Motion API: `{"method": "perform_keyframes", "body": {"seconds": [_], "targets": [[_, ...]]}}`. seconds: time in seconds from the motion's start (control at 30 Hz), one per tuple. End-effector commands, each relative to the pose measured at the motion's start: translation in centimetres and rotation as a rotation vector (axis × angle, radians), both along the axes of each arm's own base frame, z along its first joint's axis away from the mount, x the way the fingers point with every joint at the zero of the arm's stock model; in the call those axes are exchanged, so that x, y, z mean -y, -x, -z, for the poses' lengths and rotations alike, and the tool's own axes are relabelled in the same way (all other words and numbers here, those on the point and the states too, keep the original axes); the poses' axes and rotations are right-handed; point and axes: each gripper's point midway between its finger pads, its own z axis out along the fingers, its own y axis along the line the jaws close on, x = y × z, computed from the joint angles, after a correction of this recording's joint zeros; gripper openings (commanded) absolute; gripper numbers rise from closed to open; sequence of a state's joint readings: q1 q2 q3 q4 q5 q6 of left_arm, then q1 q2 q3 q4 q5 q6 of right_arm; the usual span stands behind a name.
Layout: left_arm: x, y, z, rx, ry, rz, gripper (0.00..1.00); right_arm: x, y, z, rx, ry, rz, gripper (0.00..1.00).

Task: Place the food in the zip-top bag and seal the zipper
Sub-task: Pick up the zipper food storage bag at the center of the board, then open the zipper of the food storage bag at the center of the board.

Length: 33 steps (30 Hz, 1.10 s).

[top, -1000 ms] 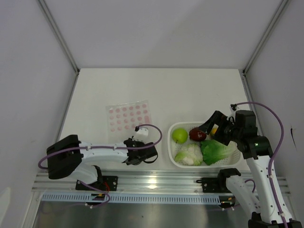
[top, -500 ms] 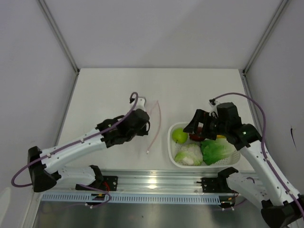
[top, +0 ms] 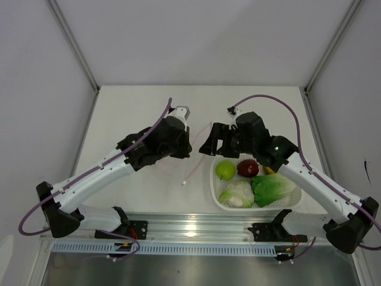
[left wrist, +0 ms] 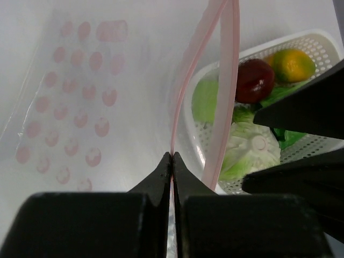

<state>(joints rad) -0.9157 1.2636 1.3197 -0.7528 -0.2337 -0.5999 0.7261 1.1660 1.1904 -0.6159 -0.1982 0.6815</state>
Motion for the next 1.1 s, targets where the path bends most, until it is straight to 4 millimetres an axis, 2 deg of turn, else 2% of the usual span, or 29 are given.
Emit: {"method": "perform_keyframes", "body": {"seconds": [0.0,0.1,0.3,0.33,0.47,0.5,0.57,0.63,0.73,0.8,0.93,1.0,1.07], "targets": [[0.7,0.3,-1.9,0.018,0.044,0.051,0.01,-1.4,-2.1,-1.4,0.035,-0.025,0.088,0.85],[0.8,0.5,-1.9,0.014,0.053,0.06,0.01,-1.9,-2.8,-0.1,-0.003,-0.007,0.142,0.72],[0.8,0.5,-3.1,0.037,0.076,0.067,0.0,-2.9,-2.9,1.7,-0.033,0.024,0.16,0.68],[0.8,0.6,-3.3,0.039,0.078,0.071,0.01,-3.1,-2.9,2.1,-0.038,0.028,0.157,0.63],[0.8,0.6,-3.1,0.039,0.075,0.078,0.01,-3.5,-3.7,2.4,-0.006,0.053,0.165,0.3],[0.8,0.6,-3.0,0.041,0.074,0.088,0.0,-3.5,-3.8,2.3,0.002,0.059,0.162,0.15],[0.8,0.8,-2.7,0.041,0.078,0.099,0.01,-3.8,-3.9,1.5,0.014,0.053,0.16,0.0],[0.8,1.0,-2.1,0.039,0.075,0.107,0.02,-4.1,-3.9,0.5,0.027,0.042,0.151,0.0],[0.5,0.9,-2.0,0.05,0.07,0.1,0.12,-4.5,-3.5,0.1,0.023,0.05,0.146,0.0],[0.3,0.7,-2.0,0.063,0.064,0.094,0.25,-4.9,-3.1,-0.4,0.026,0.048,0.14,0.0],[0.1,0.5,-1.8,0.07,0.045,0.086,0.34,-5.3,-2.8,-0.9,0.021,0.027,0.152,0.0],[0.1,0.4,-1.7,0.069,0.037,0.085,0.42,-5.3,-2.8,-1.0,0.025,0.023,0.157,0.0],[0.2,0.3,-1.3,0.064,0.026,0.084,0.44,-5.4,-2.6,-1.2,0.022,0.019,0.153,0.0]]}}
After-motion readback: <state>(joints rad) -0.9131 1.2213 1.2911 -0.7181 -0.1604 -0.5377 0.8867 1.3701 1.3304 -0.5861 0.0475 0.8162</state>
